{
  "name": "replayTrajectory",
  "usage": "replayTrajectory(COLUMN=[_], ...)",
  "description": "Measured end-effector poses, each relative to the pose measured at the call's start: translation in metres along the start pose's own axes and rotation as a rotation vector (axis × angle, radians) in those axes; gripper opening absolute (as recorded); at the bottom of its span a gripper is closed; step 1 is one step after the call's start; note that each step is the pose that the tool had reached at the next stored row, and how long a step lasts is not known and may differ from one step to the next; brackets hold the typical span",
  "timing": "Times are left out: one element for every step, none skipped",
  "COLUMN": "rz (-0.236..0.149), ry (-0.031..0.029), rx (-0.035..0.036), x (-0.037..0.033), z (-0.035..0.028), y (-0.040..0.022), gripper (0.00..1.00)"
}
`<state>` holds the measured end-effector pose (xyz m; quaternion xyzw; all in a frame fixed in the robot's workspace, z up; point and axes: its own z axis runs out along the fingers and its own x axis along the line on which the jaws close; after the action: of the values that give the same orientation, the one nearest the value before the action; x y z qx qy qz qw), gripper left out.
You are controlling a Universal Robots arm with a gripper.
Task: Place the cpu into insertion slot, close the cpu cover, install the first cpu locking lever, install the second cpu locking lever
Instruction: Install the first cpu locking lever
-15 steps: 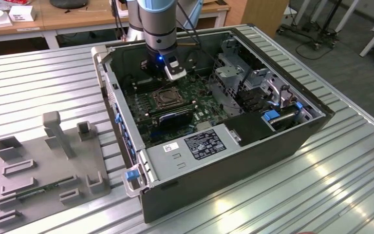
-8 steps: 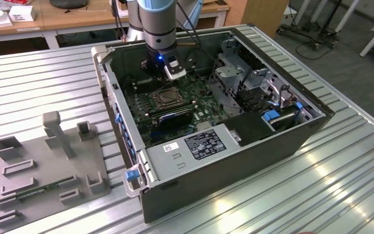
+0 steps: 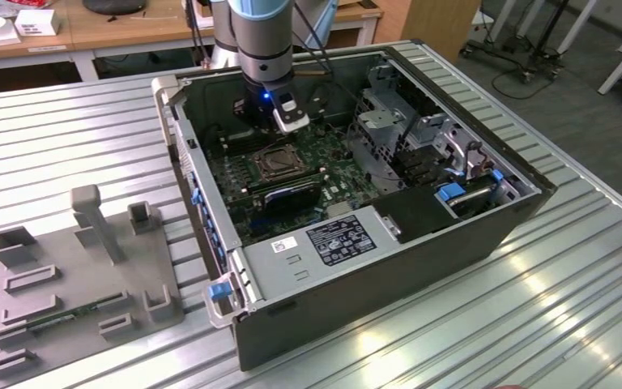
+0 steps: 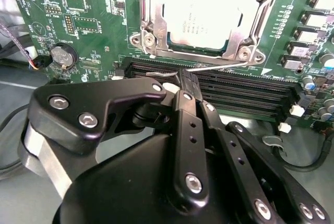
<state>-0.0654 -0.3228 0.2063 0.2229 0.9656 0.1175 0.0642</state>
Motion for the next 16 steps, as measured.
replayTrajectory(rz=[0.0,0.0,0.0,0.0,0.0,0.0,0.0,0.0,0.0,0.0,0.0,0.0,0.0,0.0,0.0,0.0], ry=[-0.0001,-0.0002,-0.0004,-0.0007,-0.0009,-0.0011,-0.0012,-0.0013,-0.0013,-0.0013,-0.0013,-0.0014,-0.0013,-0.0012,-0.0012,-0.0011], rx=[-0.0002,0.0,-0.0001,-0.0002,-0.0003,-0.0002,-0.0002,-0.0004,-0.0004,-0.0002,-0.0002,-0.0004,-0.0005,-0.0006,-0.0007,-0.0009], x=[0.0,0.0001,0.0002,0.0003,0.0004,0.0005,0.0006,0.0006,0.0007,0.0007,0.0007,0.0008,0.0009,0.0009,0.001,0.0011], z=[0.0006,0.0015,0.0027,0.0039,0.0053,0.0064,0.0075,0.0084,0.0089,0.0089,0.009,0.0091,0.0092,0.0092,0.0092,0.0093], y=[-0.0001,-0.0005,-0.0008,-0.0011,-0.0015,-0.0018,-0.0021,-0.0023,-0.0024,-0.0025,-0.0025,-0.0023,-0.0022,-0.002,-0.0018,-0.0016], gripper=[0.11,0.11,0.11,0.11,0.11,0.11,0.11,0.11,0.11,0.11,0.11,0.11,0.11,0.11,0.11,0.11])
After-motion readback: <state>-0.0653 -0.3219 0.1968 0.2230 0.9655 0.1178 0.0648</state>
